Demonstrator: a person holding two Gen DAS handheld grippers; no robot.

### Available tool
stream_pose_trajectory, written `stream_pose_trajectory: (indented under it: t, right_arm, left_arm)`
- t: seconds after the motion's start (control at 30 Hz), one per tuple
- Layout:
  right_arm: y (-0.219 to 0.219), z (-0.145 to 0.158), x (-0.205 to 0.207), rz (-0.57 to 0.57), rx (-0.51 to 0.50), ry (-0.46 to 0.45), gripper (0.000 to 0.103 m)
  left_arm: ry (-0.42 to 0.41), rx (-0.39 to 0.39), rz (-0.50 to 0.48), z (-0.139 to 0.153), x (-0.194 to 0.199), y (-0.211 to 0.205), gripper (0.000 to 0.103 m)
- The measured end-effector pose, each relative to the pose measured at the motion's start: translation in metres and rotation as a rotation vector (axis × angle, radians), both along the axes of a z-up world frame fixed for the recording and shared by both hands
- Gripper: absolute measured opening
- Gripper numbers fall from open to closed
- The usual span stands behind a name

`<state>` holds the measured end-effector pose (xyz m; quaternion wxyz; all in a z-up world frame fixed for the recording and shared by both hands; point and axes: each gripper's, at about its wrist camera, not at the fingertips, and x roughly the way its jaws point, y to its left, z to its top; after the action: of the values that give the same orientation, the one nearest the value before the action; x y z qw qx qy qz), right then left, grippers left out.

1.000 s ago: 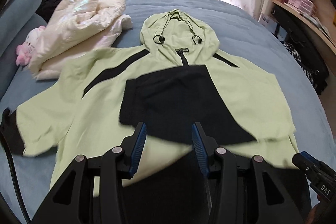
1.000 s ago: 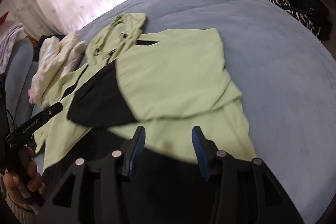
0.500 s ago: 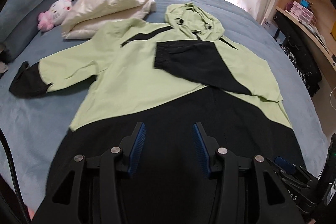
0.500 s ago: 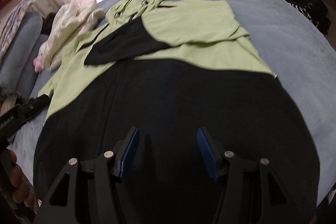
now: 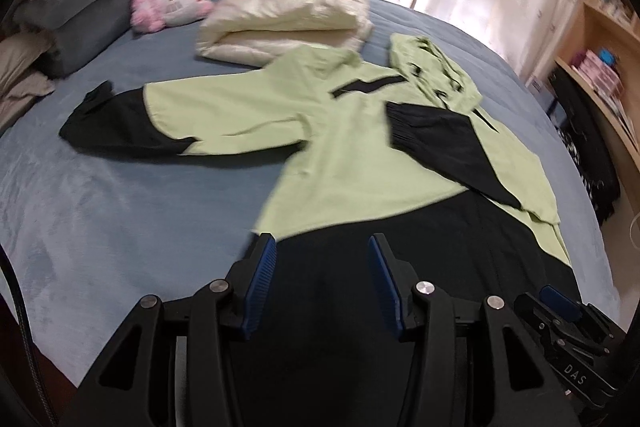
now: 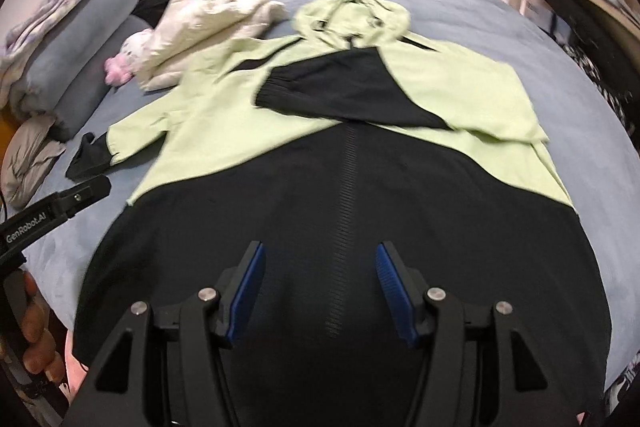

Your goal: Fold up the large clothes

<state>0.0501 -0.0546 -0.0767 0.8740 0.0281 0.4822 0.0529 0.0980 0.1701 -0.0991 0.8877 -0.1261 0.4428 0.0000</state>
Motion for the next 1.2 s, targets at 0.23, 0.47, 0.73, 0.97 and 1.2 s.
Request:
stream_pose_trajectory:
  t: [0.23, 0.47, 0.73, 0.97, 1.2]
  right_arm:
    - [0.065, 0.005, 0.022, 0.084, -0.039, -0.044, 0.057]
    - [0.126, -0.001, 0.065, 0.112, -0.104, -0.059, 0.057]
    - [0.187, -0.018, 0.115, 0.177, -0.113, -0.064, 0.057]
    - [0.224, -0.031, 0.148, 0.206, -0.091, -0.052, 0.057]
    - [0.238, -0.043, 0.154, 0.228, -0.069, -0.030, 0.057]
  left_arm:
    - [0.020, -0.063, 0.080, -0.022, 0.011, 0.071, 0.049]
    - [0.028, -0.178, 0.108, -0.045, 0.033, 0.136, 0.049]
    - [0.046, -0.422, 0.268, -0.085, 0.069, 0.243, 0.049]
    - [0.039, -0.606, 0.403, -0.123, 0.090, 0.311, 0.049]
    - [-0.006, -0.690, 0.457, -0.145, 0.110, 0.329, 0.032]
